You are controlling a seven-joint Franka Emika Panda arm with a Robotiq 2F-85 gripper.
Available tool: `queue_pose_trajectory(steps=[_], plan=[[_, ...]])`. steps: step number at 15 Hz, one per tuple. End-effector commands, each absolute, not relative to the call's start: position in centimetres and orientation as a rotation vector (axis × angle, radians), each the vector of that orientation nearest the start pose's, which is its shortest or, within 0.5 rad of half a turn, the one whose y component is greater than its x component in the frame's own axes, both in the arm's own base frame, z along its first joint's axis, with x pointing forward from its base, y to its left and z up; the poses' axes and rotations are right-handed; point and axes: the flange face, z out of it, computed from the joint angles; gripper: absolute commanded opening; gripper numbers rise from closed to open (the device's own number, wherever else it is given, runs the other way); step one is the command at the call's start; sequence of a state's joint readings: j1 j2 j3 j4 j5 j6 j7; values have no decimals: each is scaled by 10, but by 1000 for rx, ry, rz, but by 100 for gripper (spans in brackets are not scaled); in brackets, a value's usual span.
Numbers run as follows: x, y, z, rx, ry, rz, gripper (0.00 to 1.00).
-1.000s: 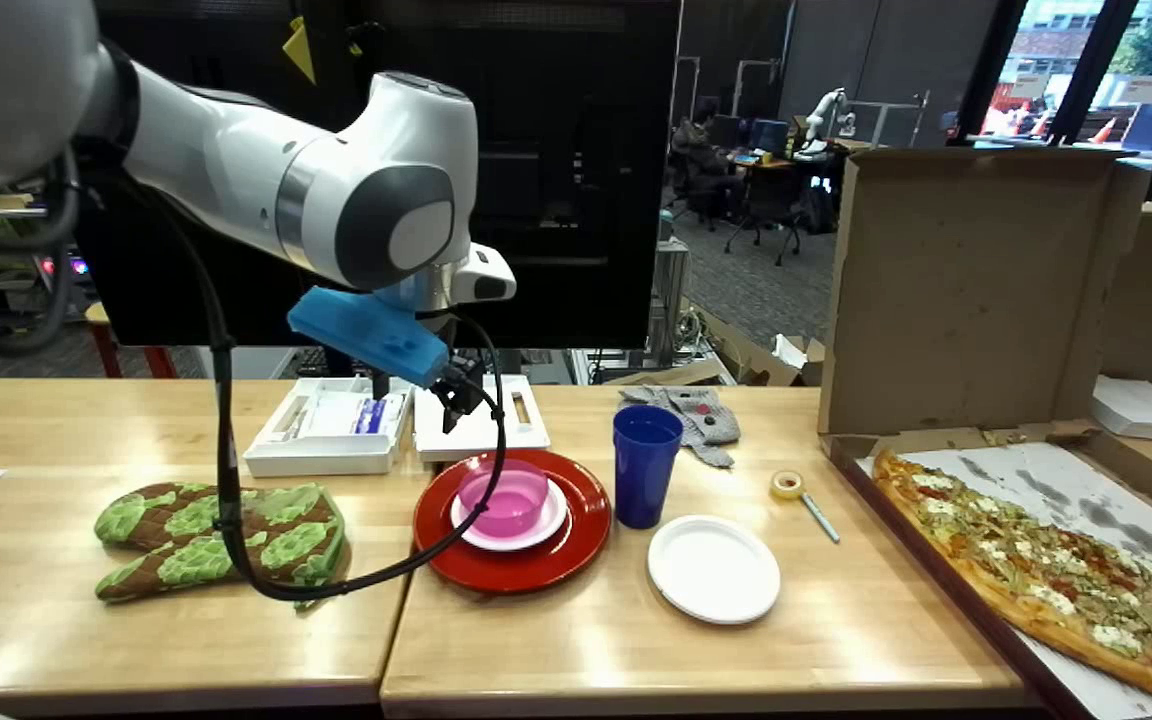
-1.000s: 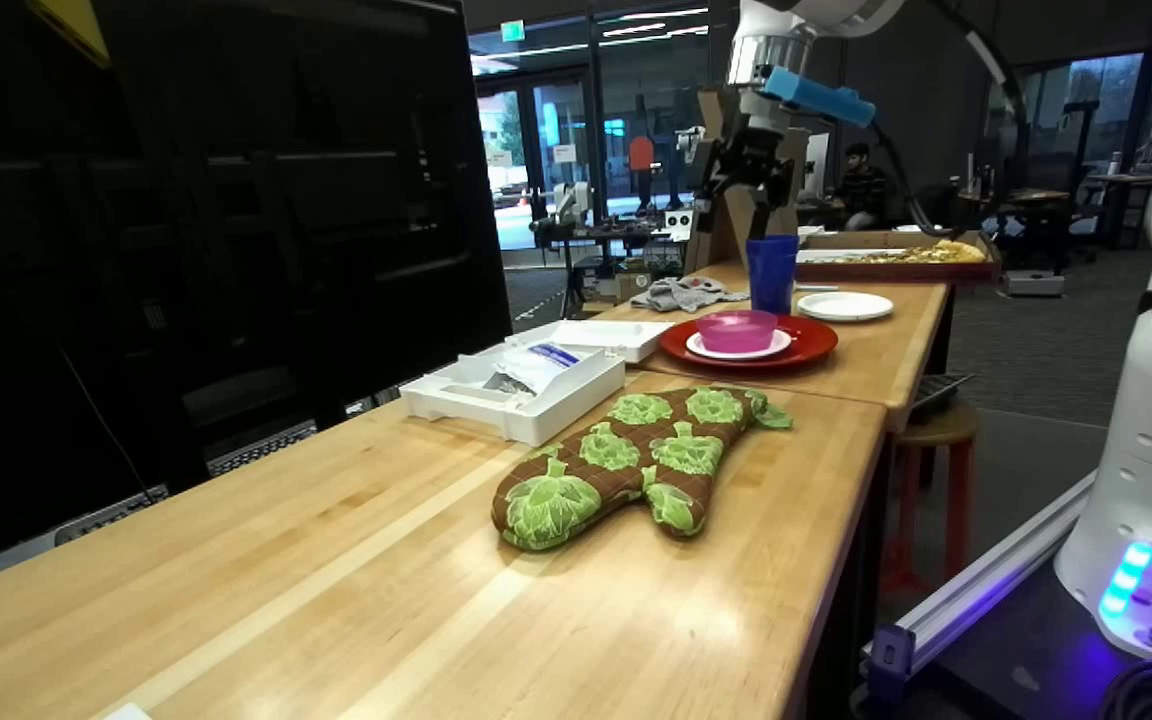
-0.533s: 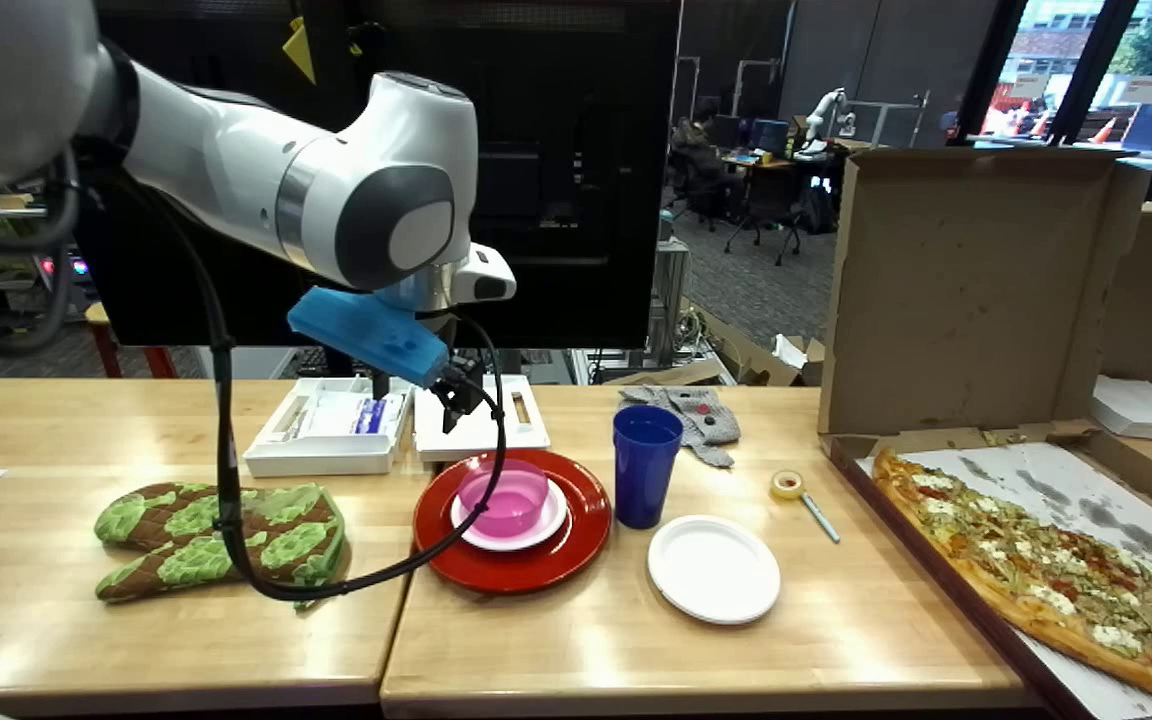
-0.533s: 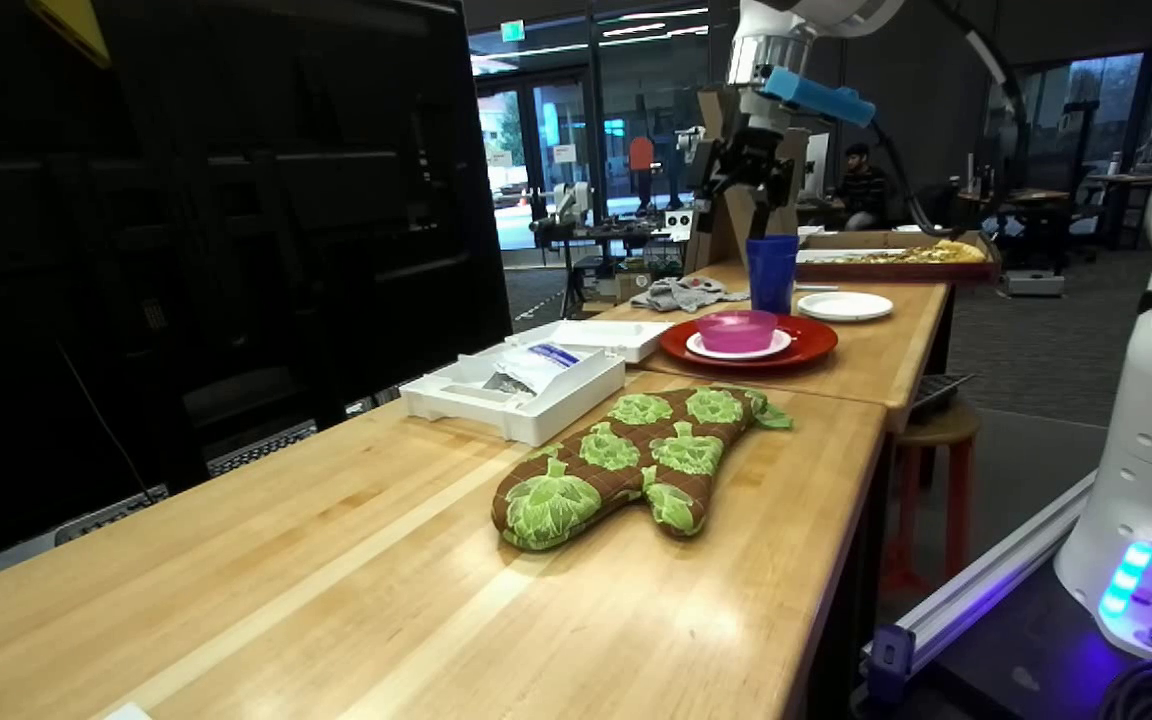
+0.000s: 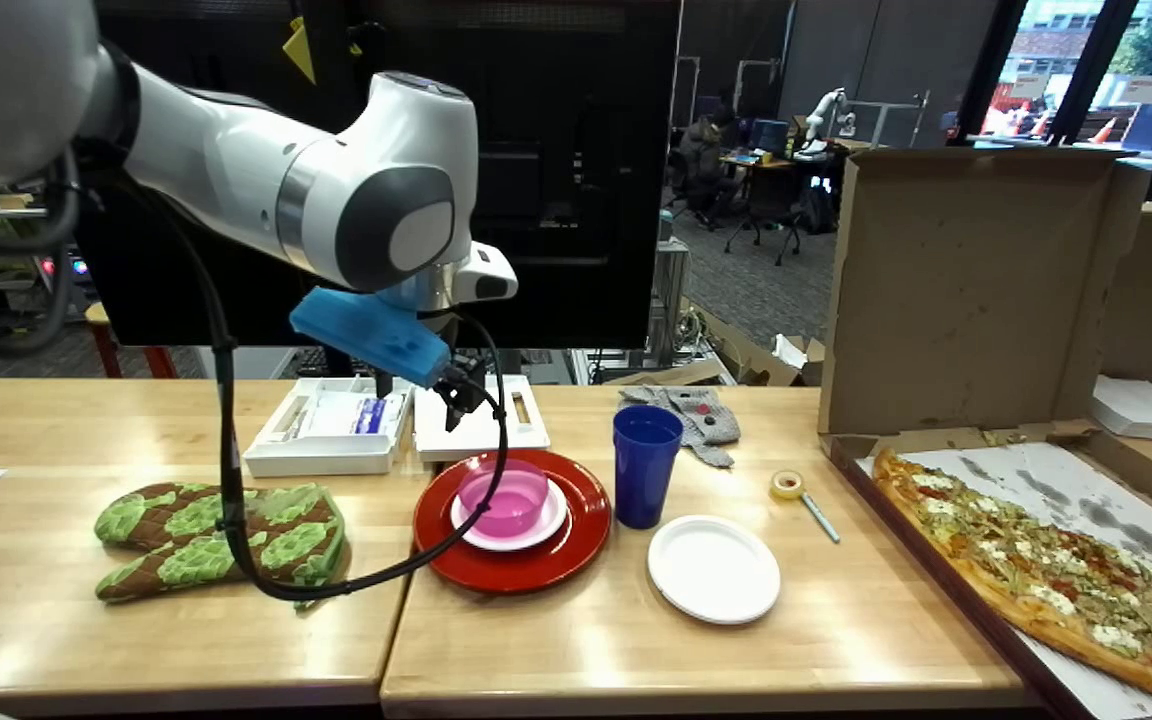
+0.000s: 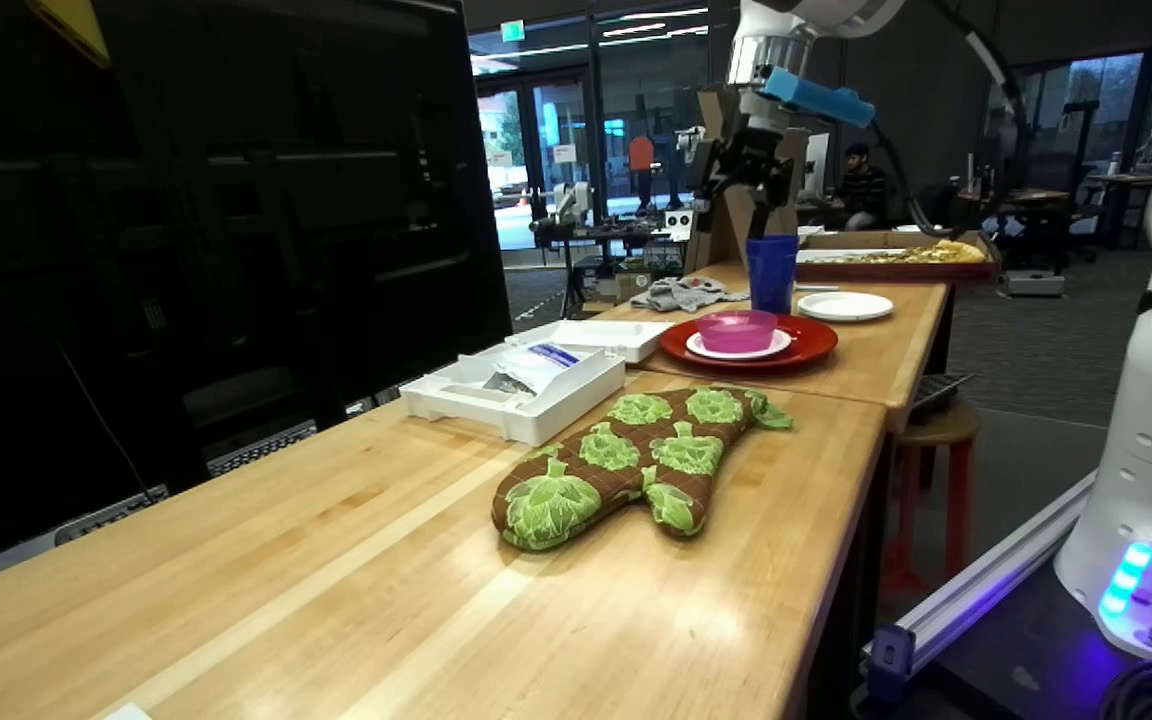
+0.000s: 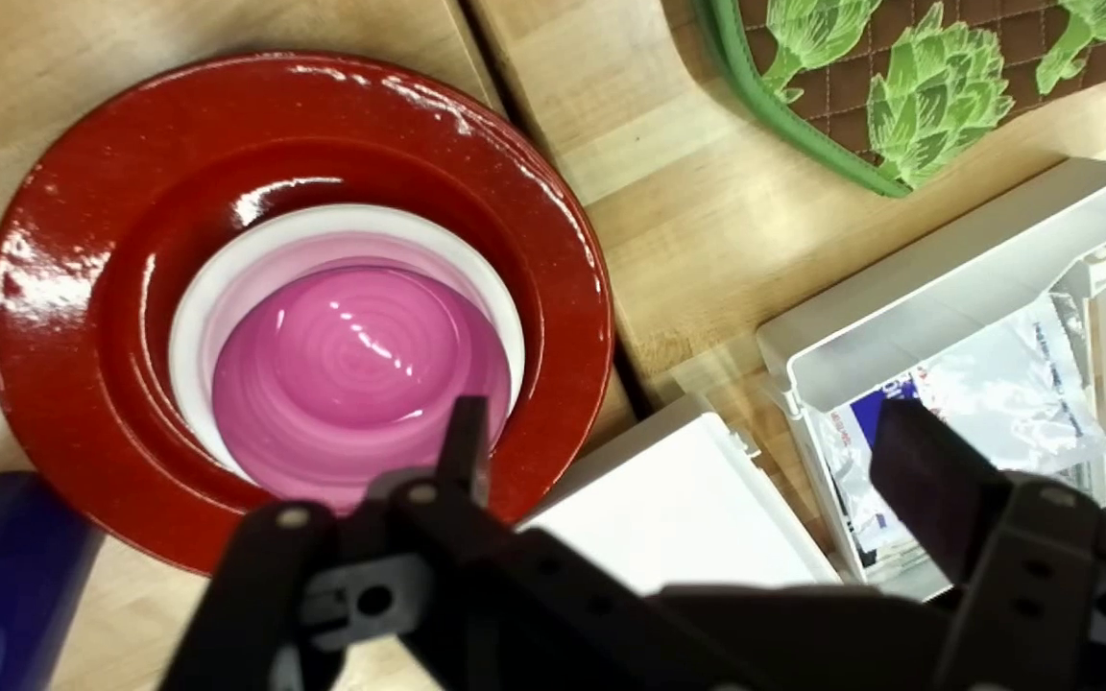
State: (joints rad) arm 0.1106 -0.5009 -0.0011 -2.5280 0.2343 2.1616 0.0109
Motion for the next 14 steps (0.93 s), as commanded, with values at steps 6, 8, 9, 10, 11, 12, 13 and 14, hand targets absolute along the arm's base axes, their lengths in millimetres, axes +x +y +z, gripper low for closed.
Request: queue_pose_trajectory(steps=[6,8,9,10,11,12,13,14], plan=[[419,33,445,-3071,384,-422,100],[421,28,442,-3099,495,-422,100],[421,25,440,-3107,555,-416,100],[422,22,439,-3108,595,-410,100],[422,16,439,-3105,647,-403,100],[422,11,438,-3095,689,-397,100],[422,6,437,-3087,731,-394,100],[422,-2,437,-3075,774,-386,100]])
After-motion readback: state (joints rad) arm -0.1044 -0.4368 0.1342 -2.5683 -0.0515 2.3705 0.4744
